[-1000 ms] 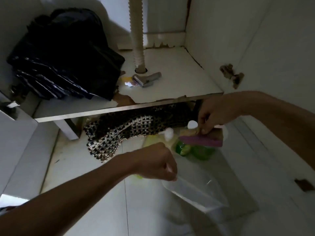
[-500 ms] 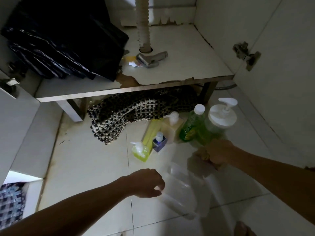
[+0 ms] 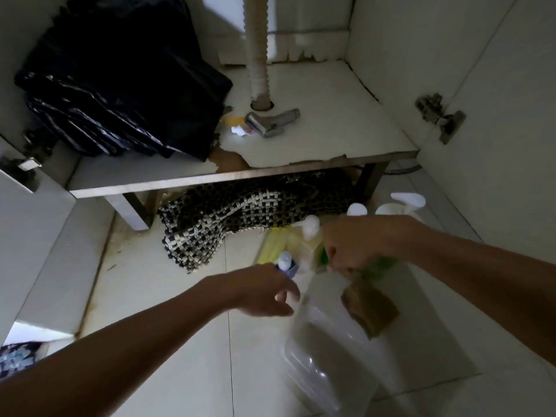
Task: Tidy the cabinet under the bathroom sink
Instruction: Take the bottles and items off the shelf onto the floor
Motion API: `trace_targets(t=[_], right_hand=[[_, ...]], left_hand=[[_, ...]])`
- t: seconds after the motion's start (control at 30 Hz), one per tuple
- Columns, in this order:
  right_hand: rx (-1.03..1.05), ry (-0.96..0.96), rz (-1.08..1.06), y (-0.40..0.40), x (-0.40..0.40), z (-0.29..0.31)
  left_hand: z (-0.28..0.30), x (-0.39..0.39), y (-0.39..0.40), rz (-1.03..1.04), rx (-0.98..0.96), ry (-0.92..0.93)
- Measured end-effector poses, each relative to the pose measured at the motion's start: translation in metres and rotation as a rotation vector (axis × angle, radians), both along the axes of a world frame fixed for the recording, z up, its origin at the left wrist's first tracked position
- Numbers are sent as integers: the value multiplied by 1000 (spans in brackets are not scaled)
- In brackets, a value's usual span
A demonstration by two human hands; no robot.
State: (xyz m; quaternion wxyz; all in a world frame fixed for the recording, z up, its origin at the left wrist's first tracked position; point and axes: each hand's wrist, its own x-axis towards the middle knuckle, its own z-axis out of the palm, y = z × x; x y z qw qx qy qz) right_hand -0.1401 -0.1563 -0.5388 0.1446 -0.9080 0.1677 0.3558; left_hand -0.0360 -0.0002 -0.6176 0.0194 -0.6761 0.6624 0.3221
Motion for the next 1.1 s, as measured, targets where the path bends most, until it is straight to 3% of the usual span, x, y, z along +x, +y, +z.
trace_targets(t=[0.23,0.37,0.47,0.67,0.77,0.93,1.1], right_hand=[[-143,-544,-79,-59,83,79],[-219,-692,-212,-97,122,55],[-217,-702,-301,-112,142,32],[-281,-756,-196,-125,182,11],[-294,-685,-123,-132,207,9],[-375,-593,14,-138,221,1],[-485,-569,7,-133,209,-8]], left_hand=[[86,96,-61,524,-577,-141],[84,133,-82,857,-642,-184],[66,152,-91,962,-600,-263],[64,191,-127,841,-578,-443],[80,212,-151,698,-409,-526],[83,240,-175,652,-130,-473],[76,250,-184,618,-91,-409]])
